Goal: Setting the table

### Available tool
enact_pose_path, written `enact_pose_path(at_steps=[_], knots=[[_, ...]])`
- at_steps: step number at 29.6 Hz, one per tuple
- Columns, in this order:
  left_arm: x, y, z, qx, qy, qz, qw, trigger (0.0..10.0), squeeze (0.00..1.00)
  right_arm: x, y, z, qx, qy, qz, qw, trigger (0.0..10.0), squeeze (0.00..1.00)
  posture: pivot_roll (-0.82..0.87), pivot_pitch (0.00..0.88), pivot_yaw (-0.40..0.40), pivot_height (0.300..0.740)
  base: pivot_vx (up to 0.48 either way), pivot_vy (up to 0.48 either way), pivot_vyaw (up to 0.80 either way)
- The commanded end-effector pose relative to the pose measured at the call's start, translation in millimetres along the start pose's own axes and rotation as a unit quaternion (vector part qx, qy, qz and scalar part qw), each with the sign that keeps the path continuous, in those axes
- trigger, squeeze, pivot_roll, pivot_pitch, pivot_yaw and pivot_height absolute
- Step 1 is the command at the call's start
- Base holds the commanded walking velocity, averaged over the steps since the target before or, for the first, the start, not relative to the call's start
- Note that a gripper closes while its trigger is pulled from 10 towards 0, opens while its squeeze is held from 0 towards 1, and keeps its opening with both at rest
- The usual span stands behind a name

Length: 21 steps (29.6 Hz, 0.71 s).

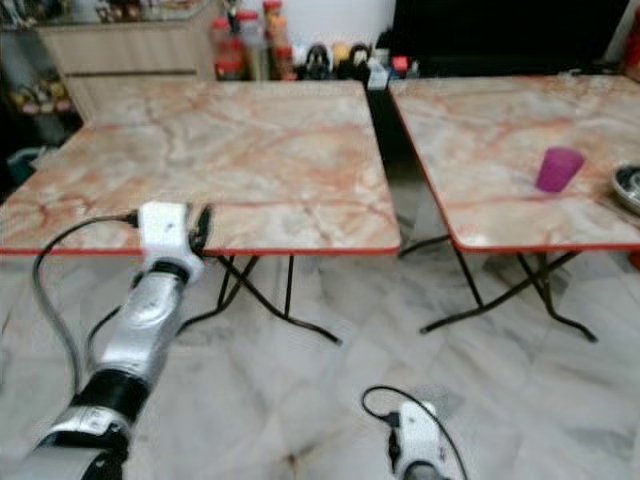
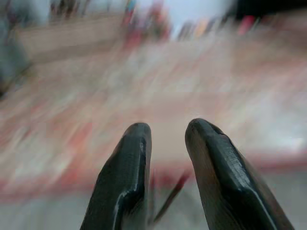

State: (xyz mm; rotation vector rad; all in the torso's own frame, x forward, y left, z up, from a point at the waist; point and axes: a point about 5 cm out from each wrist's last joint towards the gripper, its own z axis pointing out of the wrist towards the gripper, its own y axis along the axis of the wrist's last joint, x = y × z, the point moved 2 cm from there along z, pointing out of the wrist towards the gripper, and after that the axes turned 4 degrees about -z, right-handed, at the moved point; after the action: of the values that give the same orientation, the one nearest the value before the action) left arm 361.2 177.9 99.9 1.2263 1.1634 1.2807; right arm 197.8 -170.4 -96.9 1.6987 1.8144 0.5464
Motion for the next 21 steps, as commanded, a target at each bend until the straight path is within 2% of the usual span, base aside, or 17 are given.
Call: enact_pose_path(at_steps=[1, 2, 3, 4, 5, 7, 8, 12, 13, 19, 21], knots=[[-8.0, -19.1, -7.7, 0.032, -0.011, 0.009, 0.999, 10.0, 0.00, -11.2, 2.9, 1.1, -0.004, -0.014, 0.003, 1.000, 10.0, 0.00, 0.02, 0.000, 0.018, 0.736, 0.000, 0.000, 0.00], [-2.0, -37.1, -17.1, 0.064, -0.004, 0.013, 0.998, 10.0, 0.00, -11.4, 2.8, 1.0, -0.004, -0.015, 0.004, 1.000, 10.0, 0.00, 0.02, 0.000, 0.018, 0.736, 0.000, 0.000, 0.00], [-2.0, -37.1, -17.1, 0.064, -0.004, 0.013, 0.998, 10.0, 0.00, -11.4, 2.8, 1.0, -0.004, -0.015, 0.004, 1.000, 10.0, 0.00, 0.02, 0.000, 0.018, 0.736, 0.000, 0.000, 0.00], [2.5, -50.8, -24.7, 0.089, 0.000, 0.014, 0.996, 10.0, 0.00, -11.5, 2.6, 1.0, -0.004, -0.015, 0.004, 1.000, 10.0, 0.00, 0.02, 0.000, 0.018, 0.736, 0.000, 0.000, 0.00], [2.5, -50.8, -24.7, 0.089, 0.000, 0.014, 0.996, 10.0, 0.00, -11.5, 2.6, 1.0, -0.004, -0.015, 0.004, 1.000, 10.0, 0.00, 0.02, 0.000, 0.018, 0.736, 0.000, 0.000, 0.00], [10.9, -83.7, -44.9, 0.161, 0.005, 0.029, 0.987, 10.0, 0.00, -11.2, 2.5, 1.0, -0.004, -0.014, 0.004, 1.000, 10.0, 0.00, 0.02, 0.000, 0.016, 0.736, 0.000, 0.000, 0.00], [12.9, -93.8, -52.4, 0.185, 0.004, 0.033, 0.982, 10.0, 0.00, -11.1, 2.4, 1.0, -0.004, -0.014, 0.004, 1.000, 10.0, 0.00, 0.02, 0.000, 0.016, 0.736, 0.000, 0.000, 0.00], [19.0, -131.8, -86.2, 0.282, 0.000, 0.049, 0.958, 10.0, 0.00, -10.8, 2.4, 1.0, -0.004, -0.013, 0.004, 1.000, 10.0, 0.00, 0.02, 0.000, 0.015, 0.736, 0.000, 0.000, 0.00], [21.8, -148.8, -105.4, 0.330, 0.002, 0.057, 0.942, 10.0, 0.00, -10.6, 2.6, 1.0, -0.004, -0.013, 0.004, 1.000, 10.0, 0.00, 0.02, 0.000, 0.015, 0.736, 0.000, 0.000, 0.00], [24.6, -179.2, -148.4, 0.424, 0.002, 0.065, 0.903, 10.0, 0.00, -10.7, 2.6, 1.1, -0.003, -0.013, 0.004, 1.000, 10.0, 0.00, 0.02, 0.000, 0.016, 0.736, 0.000, 0.000, 0.00], [25.0, -184.3, -157.1, 0.441, 0.005, 0.064, 0.895, 10.0, 0.00, -10.8, 2.1, 1.0, -0.002, -0.013, 0.004, 1.000, 10.0, 0.00, 0.01, 0.000, 0.017, 0.736, 0.000, 0.000, 0.00]])
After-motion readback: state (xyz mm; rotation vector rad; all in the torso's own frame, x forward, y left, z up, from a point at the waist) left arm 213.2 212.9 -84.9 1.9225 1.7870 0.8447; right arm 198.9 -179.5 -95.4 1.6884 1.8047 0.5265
